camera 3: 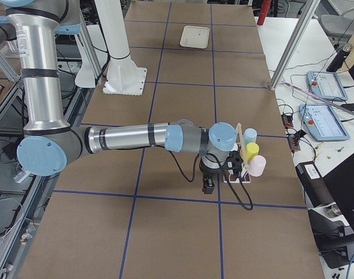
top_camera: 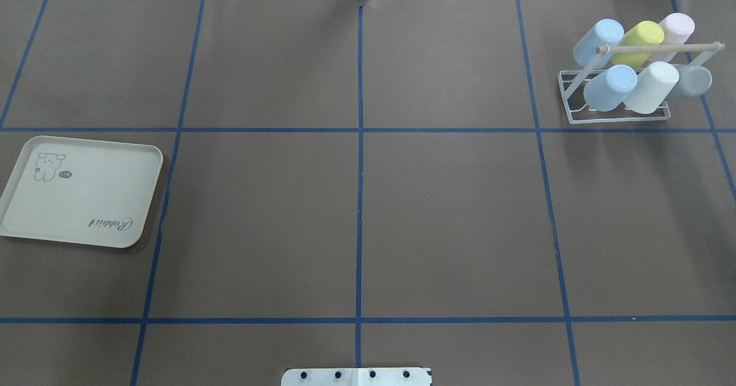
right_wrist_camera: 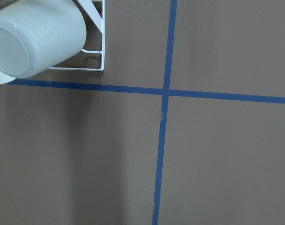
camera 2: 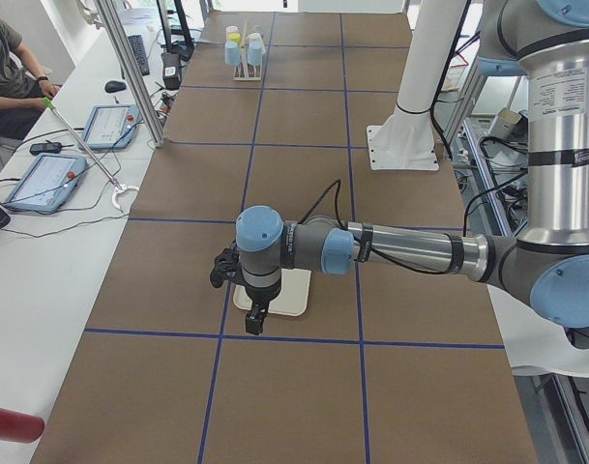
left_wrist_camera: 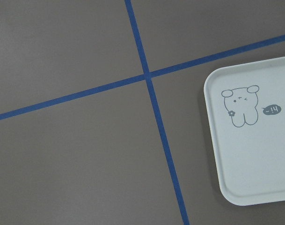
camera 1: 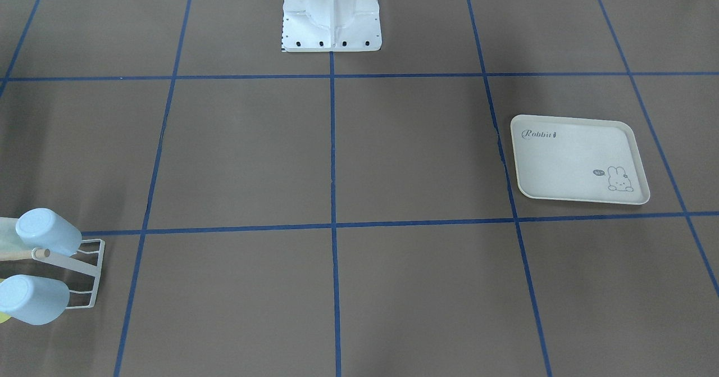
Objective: Transfer IKEA cup to right arm and place on rack
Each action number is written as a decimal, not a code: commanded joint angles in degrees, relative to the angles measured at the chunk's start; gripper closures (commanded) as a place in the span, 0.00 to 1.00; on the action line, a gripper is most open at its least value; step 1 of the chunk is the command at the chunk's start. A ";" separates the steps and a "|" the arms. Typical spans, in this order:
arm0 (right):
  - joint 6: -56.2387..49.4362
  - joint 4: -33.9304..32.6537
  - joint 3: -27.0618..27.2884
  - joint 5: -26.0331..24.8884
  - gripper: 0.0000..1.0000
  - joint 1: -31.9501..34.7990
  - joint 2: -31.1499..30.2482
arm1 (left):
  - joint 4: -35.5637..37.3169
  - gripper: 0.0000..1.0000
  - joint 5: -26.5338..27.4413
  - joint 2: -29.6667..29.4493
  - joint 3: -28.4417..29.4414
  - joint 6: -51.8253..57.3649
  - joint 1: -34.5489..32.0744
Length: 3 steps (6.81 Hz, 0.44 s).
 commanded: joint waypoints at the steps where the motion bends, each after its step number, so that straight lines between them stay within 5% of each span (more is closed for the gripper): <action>1: 0.04 0.09 0.13 1.98 0.00 -0.01 -1.94 | -0.04 0.00 0.00 -0.07 -0.50 0.00 0.00; 3: 0.13 1.13 -0.39 2.09 0.00 -0.01 -2.22 | 0.05 0.00 0.00 -0.07 -0.60 0.00 0.00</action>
